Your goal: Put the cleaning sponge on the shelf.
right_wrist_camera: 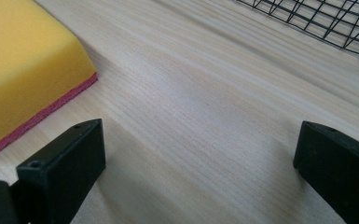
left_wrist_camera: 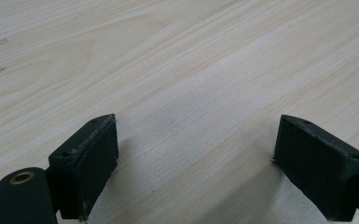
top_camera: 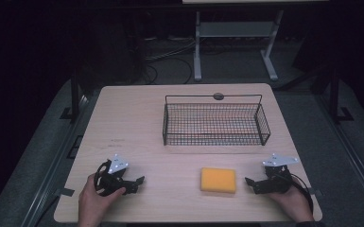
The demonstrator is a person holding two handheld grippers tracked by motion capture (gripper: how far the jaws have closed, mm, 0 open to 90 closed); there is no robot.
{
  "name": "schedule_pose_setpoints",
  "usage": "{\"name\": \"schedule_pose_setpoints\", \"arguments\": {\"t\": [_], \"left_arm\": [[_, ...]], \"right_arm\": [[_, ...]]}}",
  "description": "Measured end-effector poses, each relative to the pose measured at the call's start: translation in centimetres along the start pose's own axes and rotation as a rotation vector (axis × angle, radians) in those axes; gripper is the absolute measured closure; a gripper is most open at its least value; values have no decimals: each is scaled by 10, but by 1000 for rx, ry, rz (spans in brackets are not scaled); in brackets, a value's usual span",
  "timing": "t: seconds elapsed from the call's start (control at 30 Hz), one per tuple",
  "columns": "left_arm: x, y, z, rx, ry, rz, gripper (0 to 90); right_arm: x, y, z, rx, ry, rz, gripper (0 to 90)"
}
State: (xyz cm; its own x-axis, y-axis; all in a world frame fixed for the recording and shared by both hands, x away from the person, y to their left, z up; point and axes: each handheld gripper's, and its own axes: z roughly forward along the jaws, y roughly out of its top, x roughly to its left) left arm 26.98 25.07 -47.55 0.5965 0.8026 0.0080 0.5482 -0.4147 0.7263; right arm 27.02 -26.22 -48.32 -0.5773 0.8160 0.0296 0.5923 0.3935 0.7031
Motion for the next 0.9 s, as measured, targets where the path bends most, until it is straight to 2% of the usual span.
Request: {"name": "schedule_pose_setpoints", "arguments": {"t": [0.27, 0.37, 0.4, 0.47, 0.53, 0.57, 0.6, 0.63, 0.67, 0.7, 0.8, 0.83, 0.9], "left_arm": [[0, 0, 0, 0, 0, 0, 128], [0, 0, 0, 0, 0, 0, 128], [0, 0, 0, 0, 0, 0, 127], [0, 0, 0, 0, 0, 0, 128], [0, 0, 0, 0, 0, 0, 128], [0, 0, 0, 0, 0, 0, 128], [0, 0, 0, 0, 0, 0, 128], [0, 0, 0, 0, 0, 0, 128], [0, 0, 0, 0, 0, 0, 128], [0, 0, 0, 0, 0, 0, 128], [0, 0, 0, 0, 0, 0, 128], [0, 0, 0, 0, 0, -1, 128], [0, 0, 0, 0, 0, 0, 128]], "right_arm": [[0, 0, 0, -1, 4, -2, 17], [-1, 0, -1, 0, 5, -3, 43], [-1, 1, -4, 5, 10, -4, 142], [-2, 3, -7, 17, 23, -6, 197], [-2, 5, -11, 7, 34, -7, 307], [-2, 5, -11, 7, 34, -7, 307], [-1, 7, -13, 7, 60, -10, 441], [-1, 7, -14, 8, 67, -12, 496], [-1, 7, -14, 8, 67, -12, 496], [-1, 11, -16, 9, 93, -14, 656], [-1, 16, -17, 9, 114, -27, 833], [-1, 19, -16, 13, 121, -36, 882], [-2, 22, -15, 19, 129, -39, 897]]}}
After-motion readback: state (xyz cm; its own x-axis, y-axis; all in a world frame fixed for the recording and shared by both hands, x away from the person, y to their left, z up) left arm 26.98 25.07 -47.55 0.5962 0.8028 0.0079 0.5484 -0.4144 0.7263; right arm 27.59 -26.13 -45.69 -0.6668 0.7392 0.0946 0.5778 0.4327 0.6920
